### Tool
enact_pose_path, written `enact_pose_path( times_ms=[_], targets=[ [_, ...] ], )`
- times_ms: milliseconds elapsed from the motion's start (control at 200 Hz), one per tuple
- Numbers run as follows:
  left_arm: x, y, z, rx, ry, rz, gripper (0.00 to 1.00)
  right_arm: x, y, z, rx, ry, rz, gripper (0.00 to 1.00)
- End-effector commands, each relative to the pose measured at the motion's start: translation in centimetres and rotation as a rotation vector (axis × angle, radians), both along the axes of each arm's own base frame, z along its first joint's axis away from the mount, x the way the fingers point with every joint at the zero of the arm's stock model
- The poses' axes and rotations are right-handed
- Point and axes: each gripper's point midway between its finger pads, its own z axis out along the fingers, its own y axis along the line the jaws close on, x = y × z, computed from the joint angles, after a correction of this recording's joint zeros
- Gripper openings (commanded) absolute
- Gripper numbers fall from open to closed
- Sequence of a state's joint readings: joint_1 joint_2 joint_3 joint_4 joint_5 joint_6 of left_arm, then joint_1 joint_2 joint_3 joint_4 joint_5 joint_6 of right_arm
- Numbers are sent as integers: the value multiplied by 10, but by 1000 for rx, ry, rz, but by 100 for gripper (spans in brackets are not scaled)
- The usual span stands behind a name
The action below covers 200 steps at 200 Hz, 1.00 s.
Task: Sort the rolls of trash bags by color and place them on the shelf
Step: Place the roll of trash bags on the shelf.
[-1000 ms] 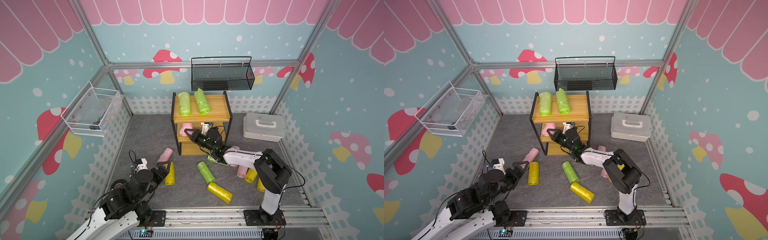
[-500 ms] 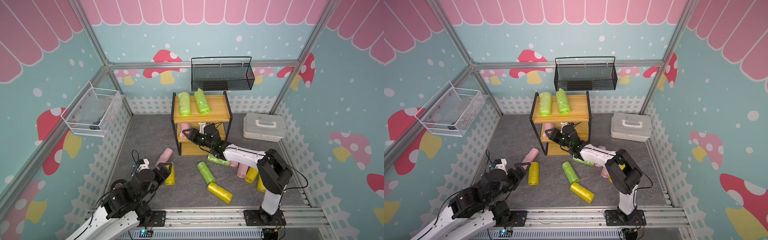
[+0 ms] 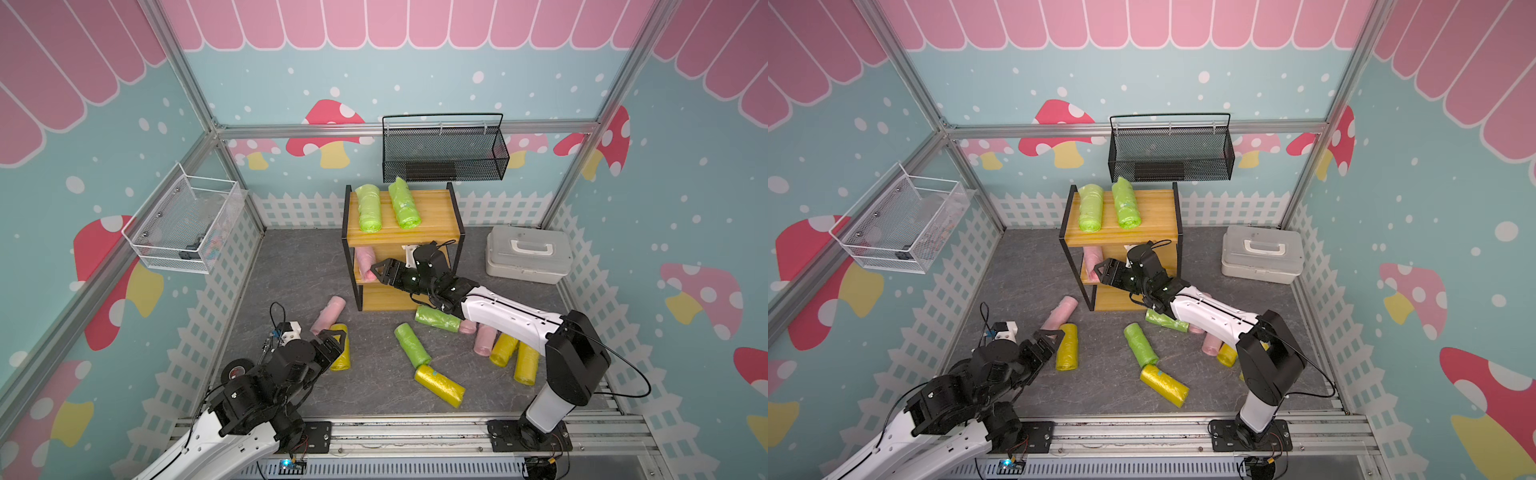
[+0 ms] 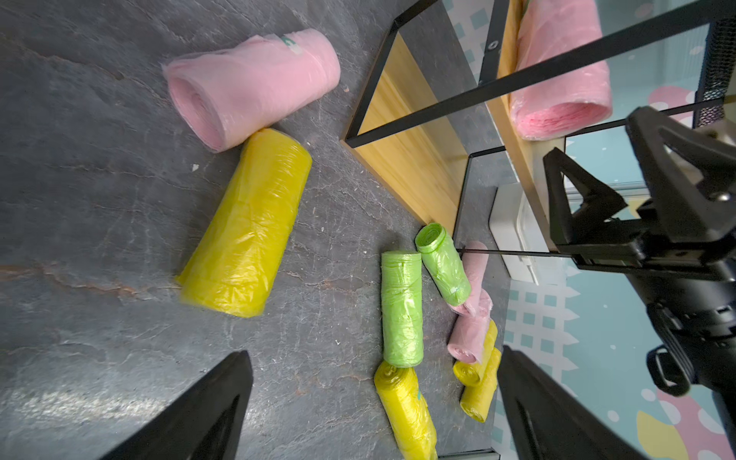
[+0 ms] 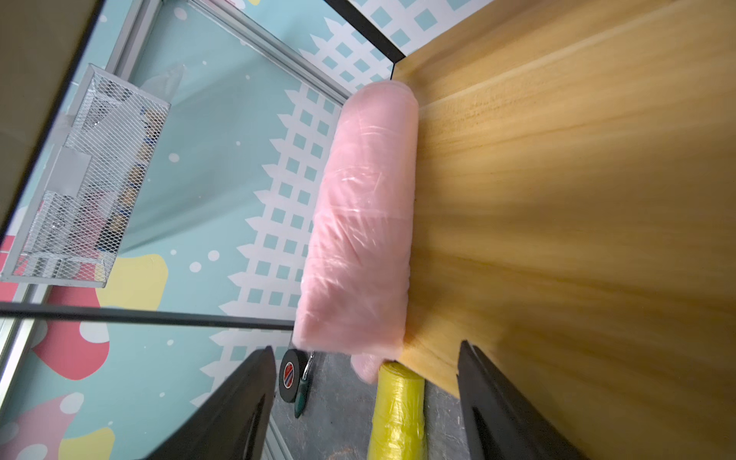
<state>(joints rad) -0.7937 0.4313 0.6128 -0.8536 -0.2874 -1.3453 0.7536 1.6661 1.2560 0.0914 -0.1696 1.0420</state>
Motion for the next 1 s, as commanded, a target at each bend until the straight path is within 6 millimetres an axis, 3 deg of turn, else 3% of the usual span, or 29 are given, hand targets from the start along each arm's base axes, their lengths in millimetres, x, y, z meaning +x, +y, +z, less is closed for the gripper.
enact_pose_path(
  times_ms=[0, 265, 485, 695, 996],
  targets=[
    [-2, 8, -16, 94, 42, -17, 99, -11, -13, -4, -68, -15, 19, 75],
    [3, -9, -41, 125, 196, -136, 99, -42, -17, -18, -153, -18, 69, 77],
    [15, 4, -37, 134, 194, -99, 99, -64, -27, -27, -200, -24, 76, 77],
    [34, 17, -53, 149, 271, -110, 96, -95, -45, -28, -295, -76, 102, 77],
    [68, 14, -71, 217, 305, -176, 88, -137, -74, -40, -437, -107, 139, 78]
  ],
)
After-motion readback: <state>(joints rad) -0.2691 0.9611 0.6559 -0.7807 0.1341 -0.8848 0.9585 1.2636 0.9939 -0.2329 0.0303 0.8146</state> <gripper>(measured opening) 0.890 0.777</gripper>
